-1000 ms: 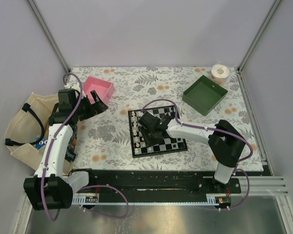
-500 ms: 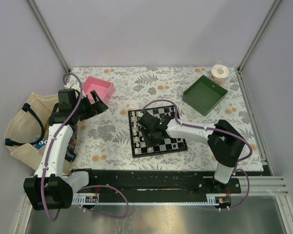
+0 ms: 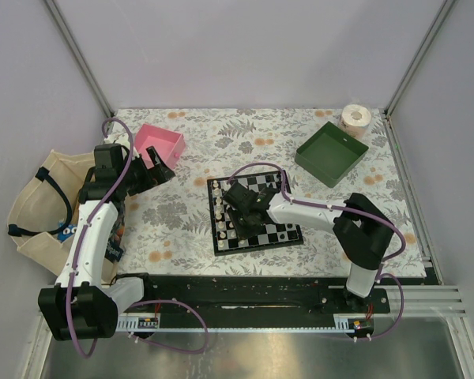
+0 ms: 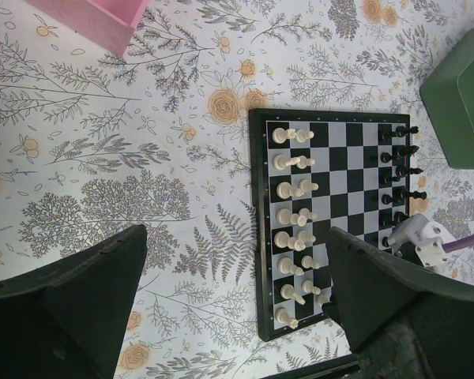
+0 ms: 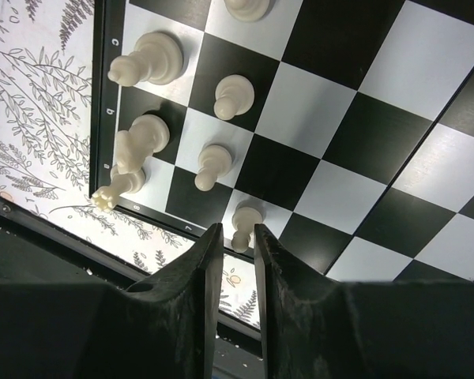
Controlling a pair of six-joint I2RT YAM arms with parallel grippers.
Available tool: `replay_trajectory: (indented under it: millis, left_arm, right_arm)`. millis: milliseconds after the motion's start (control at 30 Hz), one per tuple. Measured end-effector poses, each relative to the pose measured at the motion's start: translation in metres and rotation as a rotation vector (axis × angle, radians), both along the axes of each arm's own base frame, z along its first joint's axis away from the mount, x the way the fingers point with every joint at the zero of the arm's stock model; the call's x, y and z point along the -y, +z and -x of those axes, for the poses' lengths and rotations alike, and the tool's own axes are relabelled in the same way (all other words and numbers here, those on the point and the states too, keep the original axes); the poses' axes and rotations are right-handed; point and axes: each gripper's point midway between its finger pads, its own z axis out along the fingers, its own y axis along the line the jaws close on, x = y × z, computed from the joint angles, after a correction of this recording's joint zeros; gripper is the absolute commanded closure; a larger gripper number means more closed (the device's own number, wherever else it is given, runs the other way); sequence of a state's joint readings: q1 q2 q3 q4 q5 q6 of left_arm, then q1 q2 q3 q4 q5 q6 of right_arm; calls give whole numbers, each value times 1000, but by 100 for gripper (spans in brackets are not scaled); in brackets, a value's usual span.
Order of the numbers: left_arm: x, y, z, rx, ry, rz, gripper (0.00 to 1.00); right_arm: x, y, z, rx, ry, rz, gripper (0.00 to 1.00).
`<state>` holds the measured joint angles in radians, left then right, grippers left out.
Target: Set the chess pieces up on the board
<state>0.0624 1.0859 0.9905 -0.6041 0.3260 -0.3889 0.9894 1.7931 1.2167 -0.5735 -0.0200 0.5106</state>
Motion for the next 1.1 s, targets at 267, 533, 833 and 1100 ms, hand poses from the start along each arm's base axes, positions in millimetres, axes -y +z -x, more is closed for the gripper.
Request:
replay_trajectory:
  millis: [267, 533, 833, 1100]
  left_arm:
    - [0, 0, 0, 0, 0, 0, 1]
    - [0, 0, 0, 0, 0, 0, 1]
    - [0, 0, 0, 0, 0, 0, 1]
    - [0, 0, 0, 0, 0, 0, 1]
  right_arm:
    - [2, -3, 1, -8, 0, 13, 87]
    - [-1, -3, 5, -7, 13, 10, 87]
    - [-11, 3, 9, 5, 36, -8, 87]
    - [-14, 0, 9, 2, 36, -7, 87]
